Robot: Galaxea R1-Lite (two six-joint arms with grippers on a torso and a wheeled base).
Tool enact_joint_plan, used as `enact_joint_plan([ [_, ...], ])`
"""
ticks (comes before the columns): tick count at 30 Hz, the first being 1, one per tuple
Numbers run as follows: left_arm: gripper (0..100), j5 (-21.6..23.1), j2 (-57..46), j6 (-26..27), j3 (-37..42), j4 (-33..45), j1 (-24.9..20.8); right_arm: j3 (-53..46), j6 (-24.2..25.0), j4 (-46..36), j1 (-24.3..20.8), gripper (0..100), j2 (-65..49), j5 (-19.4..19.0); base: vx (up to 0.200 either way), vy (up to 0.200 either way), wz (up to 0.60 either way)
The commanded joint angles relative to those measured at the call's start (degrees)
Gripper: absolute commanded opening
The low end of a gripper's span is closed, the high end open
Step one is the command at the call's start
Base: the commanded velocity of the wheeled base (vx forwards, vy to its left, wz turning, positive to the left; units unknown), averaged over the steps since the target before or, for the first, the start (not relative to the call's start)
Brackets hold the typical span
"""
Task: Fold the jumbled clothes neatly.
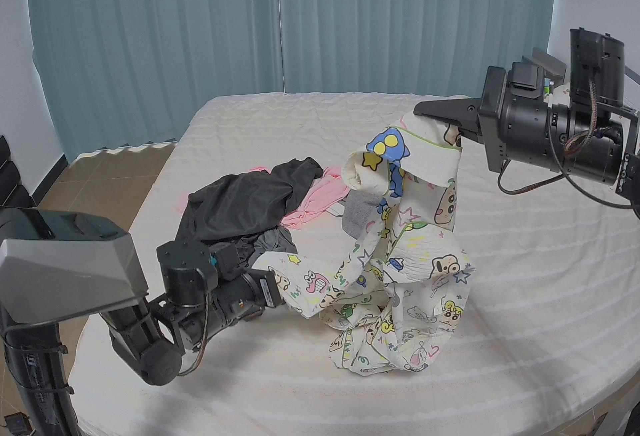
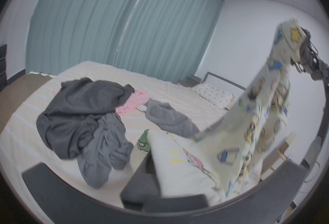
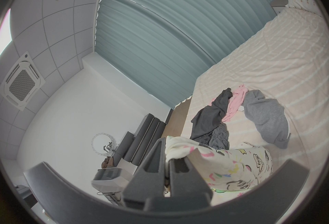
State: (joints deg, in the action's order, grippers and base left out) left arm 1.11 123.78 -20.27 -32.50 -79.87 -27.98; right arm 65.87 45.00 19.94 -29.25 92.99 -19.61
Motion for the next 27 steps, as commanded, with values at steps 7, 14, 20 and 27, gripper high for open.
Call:
enact_joint_plan([
  [7,0,-9.90,-12.87,-2.75,-26.04,26.08,3.37,1.99,0.00,1.41,4.81,0,7.47,0.10,0.000,0.000,0.00],
  [14,0,-9.20,-20.69,-11.19,-29.55,34.87,3.46,2.95,0.36,1.77,5.78,0,5.54,0.81,0.000,0.000,0.00],
  [20,0,-5.68,-28.60,-15.76,-30.61,41.73,3.46,3.30,0.00,6.07,5.43,0,3.95,2.30,0.000,0.000,0.00],
  [27,0,-3.48,-33.26,-18.22,-22.34,46.65,3.10,-1.27,0.00,6.86,4.90,0,4.22,3.27,0.000,0.000,0.00],
])
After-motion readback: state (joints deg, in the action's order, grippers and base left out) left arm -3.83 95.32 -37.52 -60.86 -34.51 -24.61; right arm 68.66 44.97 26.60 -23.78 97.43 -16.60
